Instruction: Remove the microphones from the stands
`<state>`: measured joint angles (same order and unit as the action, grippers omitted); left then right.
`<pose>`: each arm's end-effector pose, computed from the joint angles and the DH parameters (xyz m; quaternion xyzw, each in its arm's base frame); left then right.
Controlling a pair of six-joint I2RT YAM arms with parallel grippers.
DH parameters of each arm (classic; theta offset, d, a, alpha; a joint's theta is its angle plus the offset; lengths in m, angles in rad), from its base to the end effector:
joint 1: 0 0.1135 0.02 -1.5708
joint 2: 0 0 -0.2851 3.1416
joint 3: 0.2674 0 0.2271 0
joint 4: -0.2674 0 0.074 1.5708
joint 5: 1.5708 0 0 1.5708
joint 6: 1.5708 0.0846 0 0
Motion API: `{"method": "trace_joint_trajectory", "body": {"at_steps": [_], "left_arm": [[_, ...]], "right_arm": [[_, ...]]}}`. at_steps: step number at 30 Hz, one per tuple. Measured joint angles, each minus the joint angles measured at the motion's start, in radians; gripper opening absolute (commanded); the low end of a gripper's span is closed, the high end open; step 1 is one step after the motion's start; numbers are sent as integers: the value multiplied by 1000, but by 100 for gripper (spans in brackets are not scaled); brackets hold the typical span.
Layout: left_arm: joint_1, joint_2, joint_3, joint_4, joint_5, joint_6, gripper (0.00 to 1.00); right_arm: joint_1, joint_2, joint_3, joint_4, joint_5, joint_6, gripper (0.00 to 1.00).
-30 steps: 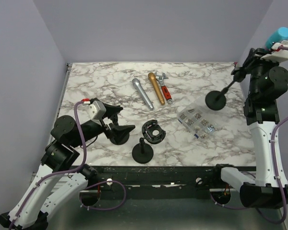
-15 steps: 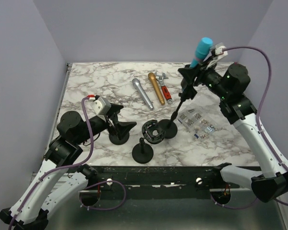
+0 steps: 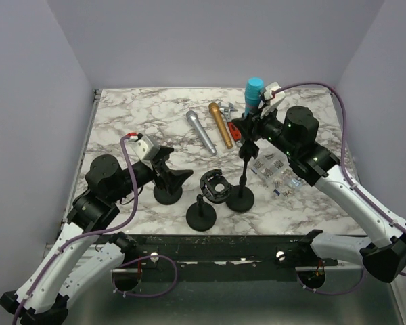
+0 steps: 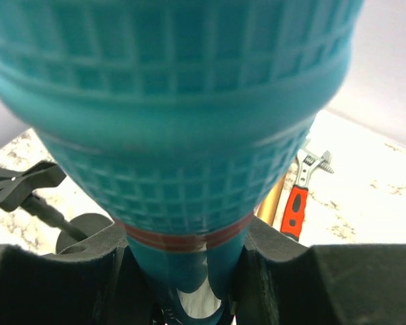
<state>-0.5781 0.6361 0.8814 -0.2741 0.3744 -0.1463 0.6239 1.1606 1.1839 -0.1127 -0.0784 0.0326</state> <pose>0.1014 -0.1031 0.3899 0.2776 0.6605 -0.3674 0.5930 0.2247 0.1699 0.4259 -0.2402 0.6977 0.2448 0.6290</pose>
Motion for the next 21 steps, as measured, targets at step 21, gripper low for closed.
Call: {"method": "trace_joint_trajectory", "body": {"at_steps": [21], "left_arm": [[-622,172,-25,256,-668,-91,99]], "right_arm": [[51,-80,-115,115,184,58,1]]}}
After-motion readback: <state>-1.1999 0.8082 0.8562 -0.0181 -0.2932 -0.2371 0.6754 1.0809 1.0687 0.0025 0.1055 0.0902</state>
